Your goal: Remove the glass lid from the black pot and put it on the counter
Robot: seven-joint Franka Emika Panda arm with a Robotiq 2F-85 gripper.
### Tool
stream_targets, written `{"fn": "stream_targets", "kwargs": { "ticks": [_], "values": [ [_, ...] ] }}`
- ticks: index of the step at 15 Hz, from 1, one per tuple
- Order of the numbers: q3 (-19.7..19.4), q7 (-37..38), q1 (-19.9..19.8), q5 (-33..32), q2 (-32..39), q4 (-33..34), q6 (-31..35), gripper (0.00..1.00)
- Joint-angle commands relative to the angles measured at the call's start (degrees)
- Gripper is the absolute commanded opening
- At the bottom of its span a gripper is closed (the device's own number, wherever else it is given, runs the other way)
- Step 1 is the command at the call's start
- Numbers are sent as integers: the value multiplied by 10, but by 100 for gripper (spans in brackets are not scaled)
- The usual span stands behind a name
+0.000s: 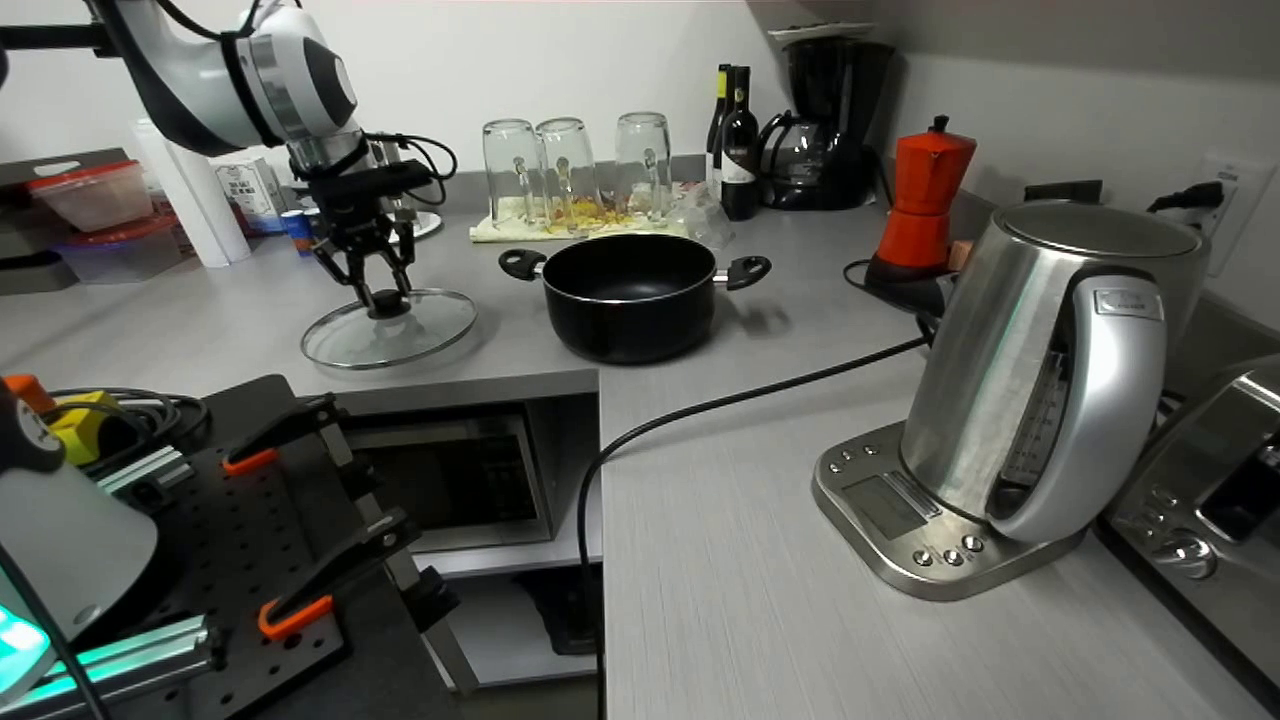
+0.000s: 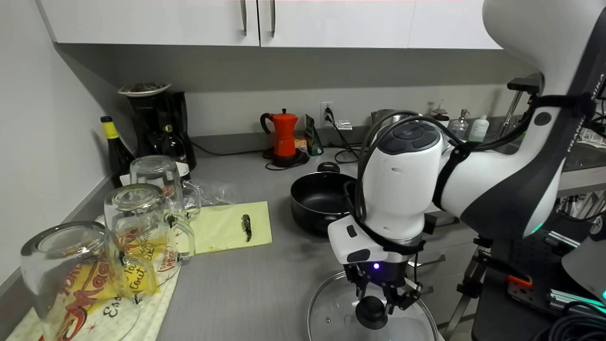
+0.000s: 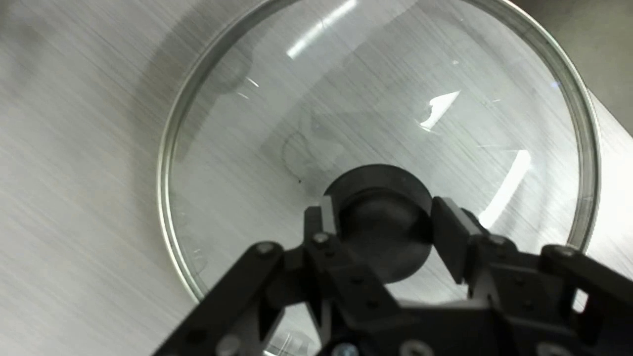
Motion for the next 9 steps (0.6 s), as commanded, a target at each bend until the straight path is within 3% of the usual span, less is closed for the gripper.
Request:
{"fn": "stream_targets", "kwargs": {
  "ticks": [1, 8, 9],
  "values": [
    [2, -28, -6, 24, 1, 1, 12, 24],
    [1, -35, -5, 29, 8, 2, 7, 25],
    [1, -36, -5, 30, 9, 2, 6, 70]
  ]
}}
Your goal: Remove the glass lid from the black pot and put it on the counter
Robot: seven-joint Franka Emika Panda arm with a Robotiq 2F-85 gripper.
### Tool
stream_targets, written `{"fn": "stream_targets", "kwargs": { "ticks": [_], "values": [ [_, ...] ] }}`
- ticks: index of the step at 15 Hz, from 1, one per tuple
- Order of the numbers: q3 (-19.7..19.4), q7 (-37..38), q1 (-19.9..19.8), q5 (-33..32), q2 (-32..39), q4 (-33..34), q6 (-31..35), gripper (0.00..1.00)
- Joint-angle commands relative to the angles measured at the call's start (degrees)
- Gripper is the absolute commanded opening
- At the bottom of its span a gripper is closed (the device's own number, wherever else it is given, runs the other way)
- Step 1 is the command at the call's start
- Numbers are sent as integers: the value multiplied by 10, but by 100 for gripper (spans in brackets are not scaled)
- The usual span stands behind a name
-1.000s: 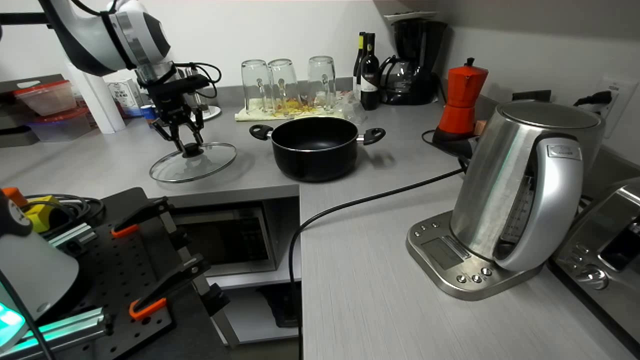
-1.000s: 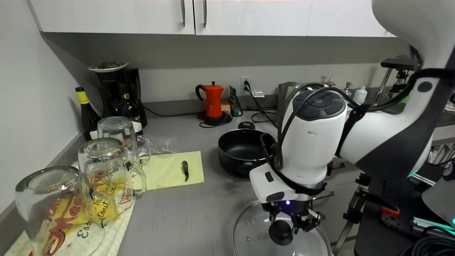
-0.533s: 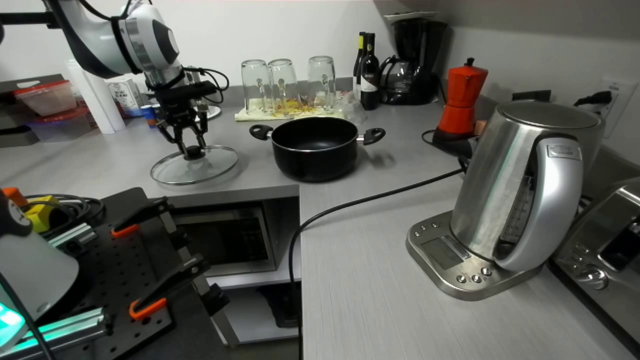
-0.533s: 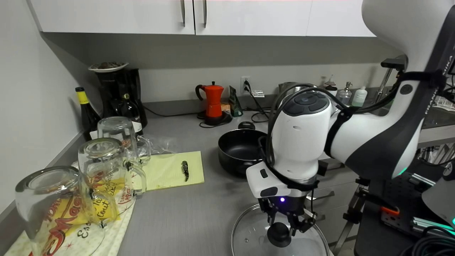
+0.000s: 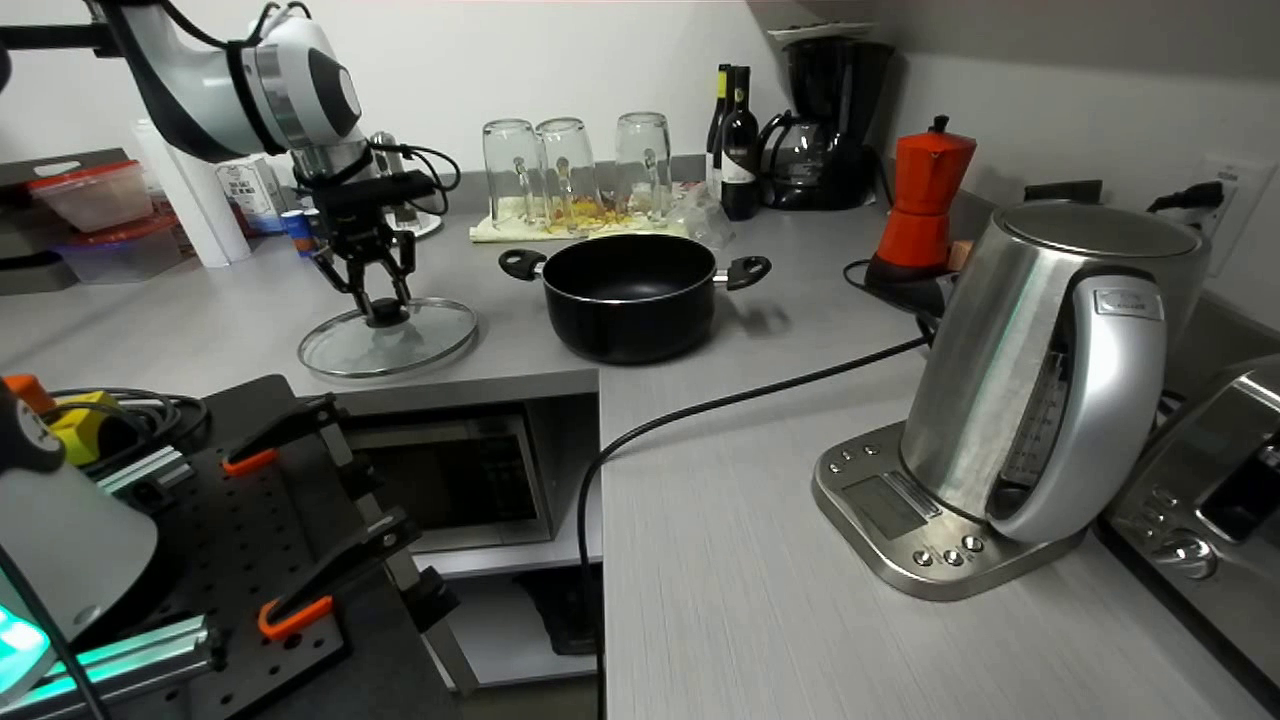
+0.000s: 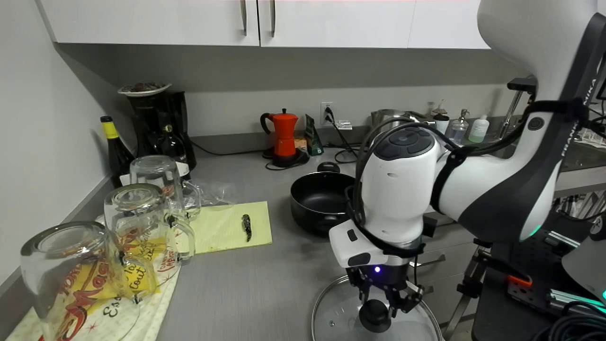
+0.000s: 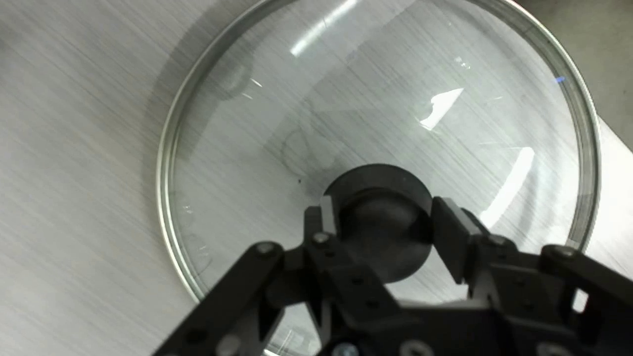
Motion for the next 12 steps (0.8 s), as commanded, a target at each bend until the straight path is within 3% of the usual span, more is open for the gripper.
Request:
{"fn": "stream_targets", "kwargs": {
  "ticks": [1, 5, 12],
  "values": [
    [1, -24, -2, 17, -3, 2, 5, 77],
    [1, -24, -2, 18, -4, 5, 5, 99],
    [4, -32, -3, 21, -8, 8, -2, 100]
  ]
}}
